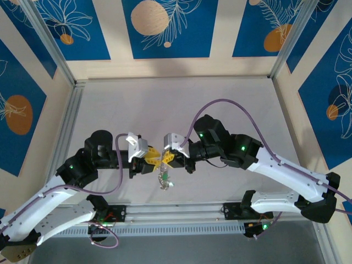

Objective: Put the keys on the keyring

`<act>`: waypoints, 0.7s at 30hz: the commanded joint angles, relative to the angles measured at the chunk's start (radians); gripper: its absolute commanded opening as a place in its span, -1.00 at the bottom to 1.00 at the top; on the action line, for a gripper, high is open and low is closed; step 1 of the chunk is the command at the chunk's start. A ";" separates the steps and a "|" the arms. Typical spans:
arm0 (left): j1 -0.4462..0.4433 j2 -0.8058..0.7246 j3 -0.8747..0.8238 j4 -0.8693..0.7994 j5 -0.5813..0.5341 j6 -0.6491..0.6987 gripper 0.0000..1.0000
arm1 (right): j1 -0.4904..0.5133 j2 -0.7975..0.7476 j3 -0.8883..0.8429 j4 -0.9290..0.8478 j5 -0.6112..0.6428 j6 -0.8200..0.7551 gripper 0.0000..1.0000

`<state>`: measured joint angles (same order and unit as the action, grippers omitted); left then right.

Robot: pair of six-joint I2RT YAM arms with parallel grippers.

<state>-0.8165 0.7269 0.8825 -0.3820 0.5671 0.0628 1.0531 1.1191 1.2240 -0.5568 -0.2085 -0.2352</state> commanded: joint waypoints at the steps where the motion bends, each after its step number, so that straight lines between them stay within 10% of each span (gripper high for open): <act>1: -0.006 -0.006 0.028 -0.003 0.001 0.017 -0.44 | 0.007 0.001 0.045 0.011 -0.012 -0.023 -1.00; 17: -0.014 0.010 0.012 0.036 0.032 0.011 -1.00 | 0.028 -0.007 0.040 0.029 -0.020 -0.046 -1.00; 21: -0.015 -0.033 -0.012 0.072 0.012 -0.004 -1.00 | 0.009 -0.029 0.014 0.047 -0.002 0.006 -0.50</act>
<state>-0.8234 0.7223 0.8799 -0.3767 0.5816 0.0734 1.0611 1.1221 1.2377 -0.5560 -0.1909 -0.2474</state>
